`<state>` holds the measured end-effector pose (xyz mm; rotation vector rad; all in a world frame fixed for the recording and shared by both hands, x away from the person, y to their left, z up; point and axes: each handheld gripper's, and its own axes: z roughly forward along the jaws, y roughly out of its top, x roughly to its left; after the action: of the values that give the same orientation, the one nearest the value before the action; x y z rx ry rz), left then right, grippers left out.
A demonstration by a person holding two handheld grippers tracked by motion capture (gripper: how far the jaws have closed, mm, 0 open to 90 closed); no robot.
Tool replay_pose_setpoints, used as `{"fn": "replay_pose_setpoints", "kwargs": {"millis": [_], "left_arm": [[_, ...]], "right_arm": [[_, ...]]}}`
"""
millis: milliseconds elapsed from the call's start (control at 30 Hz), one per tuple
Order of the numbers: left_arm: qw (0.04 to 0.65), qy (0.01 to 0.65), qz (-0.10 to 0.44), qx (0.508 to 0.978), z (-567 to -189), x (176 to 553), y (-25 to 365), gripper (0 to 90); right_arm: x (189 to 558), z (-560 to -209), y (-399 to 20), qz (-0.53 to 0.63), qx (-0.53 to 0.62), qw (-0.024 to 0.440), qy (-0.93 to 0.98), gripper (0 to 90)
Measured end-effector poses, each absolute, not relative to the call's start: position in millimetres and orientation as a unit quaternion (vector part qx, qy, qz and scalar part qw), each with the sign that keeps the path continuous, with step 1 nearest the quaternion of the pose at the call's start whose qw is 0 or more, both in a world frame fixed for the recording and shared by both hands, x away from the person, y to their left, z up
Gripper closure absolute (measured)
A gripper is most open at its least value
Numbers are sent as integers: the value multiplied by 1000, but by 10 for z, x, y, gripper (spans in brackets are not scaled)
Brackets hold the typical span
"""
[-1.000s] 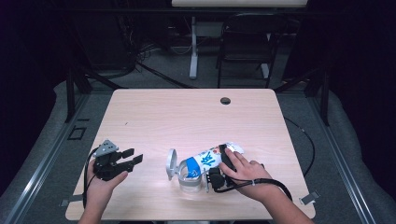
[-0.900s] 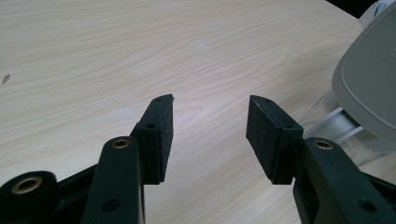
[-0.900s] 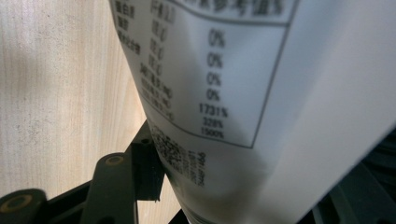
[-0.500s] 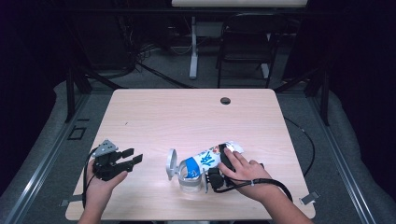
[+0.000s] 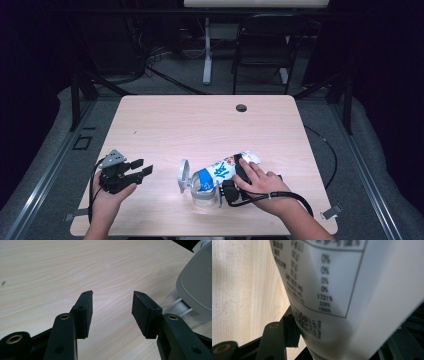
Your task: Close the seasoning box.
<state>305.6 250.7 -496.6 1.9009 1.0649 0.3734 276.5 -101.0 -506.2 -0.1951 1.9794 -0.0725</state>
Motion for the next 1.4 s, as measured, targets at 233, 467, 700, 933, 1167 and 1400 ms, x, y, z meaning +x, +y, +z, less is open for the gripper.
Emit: {"fn": "replay_pose_setpoints", "kwargs": {"millis": [233,467,700,933,1167,1400], "left_arm": [[448,431,151,769,-4966,3055,2503,518],[448,429,151,770,-4958,3052,2504,518],[450,429,151,769,-4951,3049,2506,518],[449,430,151,769,-4953,3050,2510,518],[450,430,151,768,-4958,3052,2514,518],[449,431,150,768,-4962,3054,2521,518]], "right_arm": [[2756,-5056,-1000,-39,-84,548,831,446],[2752,-5052,-992,-44,-85,548,831,448],[2751,-5049,-989,-46,-86,548,831,449],[2751,-5046,-980,-49,-92,552,828,450],[2754,-5051,-975,-49,-93,553,827,451],[2760,-5045,-971,-49,-96,551,828,452]]}}
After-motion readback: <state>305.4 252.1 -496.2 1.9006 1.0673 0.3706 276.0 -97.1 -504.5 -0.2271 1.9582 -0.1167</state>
